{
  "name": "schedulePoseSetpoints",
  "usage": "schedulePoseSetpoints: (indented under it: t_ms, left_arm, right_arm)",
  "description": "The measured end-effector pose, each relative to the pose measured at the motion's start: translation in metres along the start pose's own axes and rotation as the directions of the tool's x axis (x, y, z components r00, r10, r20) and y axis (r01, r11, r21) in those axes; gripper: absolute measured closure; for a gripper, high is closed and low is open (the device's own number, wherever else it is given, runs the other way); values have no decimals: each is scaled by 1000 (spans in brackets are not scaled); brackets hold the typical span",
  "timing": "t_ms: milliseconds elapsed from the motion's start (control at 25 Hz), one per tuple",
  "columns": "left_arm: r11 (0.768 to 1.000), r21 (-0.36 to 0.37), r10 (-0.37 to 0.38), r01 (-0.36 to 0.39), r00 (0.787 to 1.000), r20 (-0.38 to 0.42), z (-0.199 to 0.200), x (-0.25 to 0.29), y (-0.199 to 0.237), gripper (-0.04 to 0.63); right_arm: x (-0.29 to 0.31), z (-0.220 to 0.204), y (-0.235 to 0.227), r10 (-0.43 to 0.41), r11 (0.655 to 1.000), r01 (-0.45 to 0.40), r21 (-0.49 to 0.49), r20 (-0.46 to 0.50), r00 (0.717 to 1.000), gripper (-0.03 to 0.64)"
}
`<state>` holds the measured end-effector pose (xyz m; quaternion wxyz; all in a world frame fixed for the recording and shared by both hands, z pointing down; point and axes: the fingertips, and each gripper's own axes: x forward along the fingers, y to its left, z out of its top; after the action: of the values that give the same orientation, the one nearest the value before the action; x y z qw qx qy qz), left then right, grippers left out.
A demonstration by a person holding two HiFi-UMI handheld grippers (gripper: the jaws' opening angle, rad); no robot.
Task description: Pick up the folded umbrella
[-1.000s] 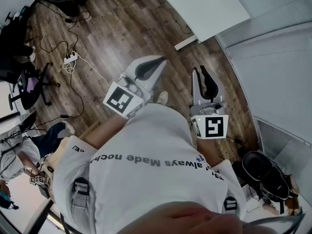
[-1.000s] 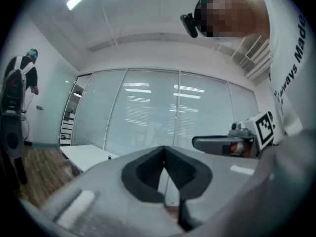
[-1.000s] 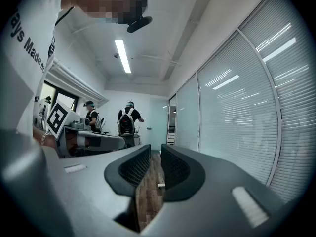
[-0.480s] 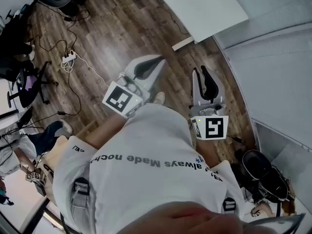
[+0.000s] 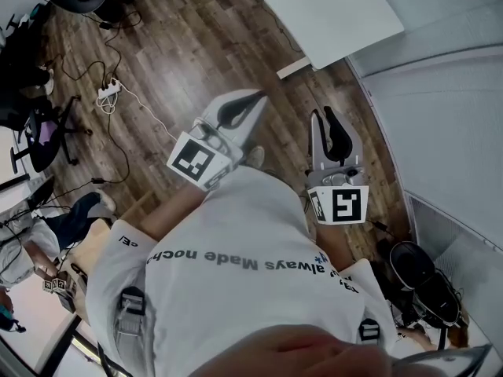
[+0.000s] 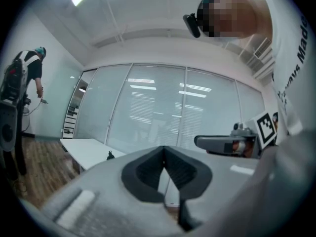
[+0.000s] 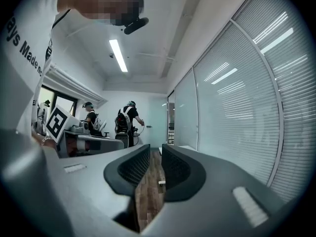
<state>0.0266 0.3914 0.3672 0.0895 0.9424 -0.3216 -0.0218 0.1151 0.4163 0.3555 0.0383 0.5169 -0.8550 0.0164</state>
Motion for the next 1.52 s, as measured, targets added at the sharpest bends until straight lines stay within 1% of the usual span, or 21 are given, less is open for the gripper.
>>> schedulePoseSetpoints:
  t_ms: [120,360,600,800,1000,1200,1360,1520]
  left_arm:
    - [1000,-4,5,-5,1000,6,2,7,29,592]
    - [1000,-4,1,-1,1000,8,19,26,112,592]
    - [999,22,-31,31,1000,-1,43,46,196,592]
    - [999,28,-17,18,1000,-13,52,56,259,592]
    - [1000,12,-24,24,1000,-14,55,62,286,592]
    - [999,6,-41,41,999,5,63,78,303,592]
    - [999,12,-44,44,999,1,63,103,319,592]
    - [999,17,-50,50,999,-4,66,139,339,592]
  right_arm:
    - [29,-1,-2,3,1000,-3,-3,-3,1000,544]
    - [118,12,-7,6,1000,-6,-18,1,1000,545]
    - [205,23,-17,-29,999,29,-20,4,1000,546]
    - [251,29,-27,-65,998,65,-21,1,998,548]
    - [278,31,-30,-77,997,77,-28,-14,997,549]
    - [304,30,-40,-76,997,75,-31,-19,997,551]
    - [327,31,-61,-75,996,75,-38,-7,997,551]
    - [352,34,-95,-80,996,80,-41,3,997,551]
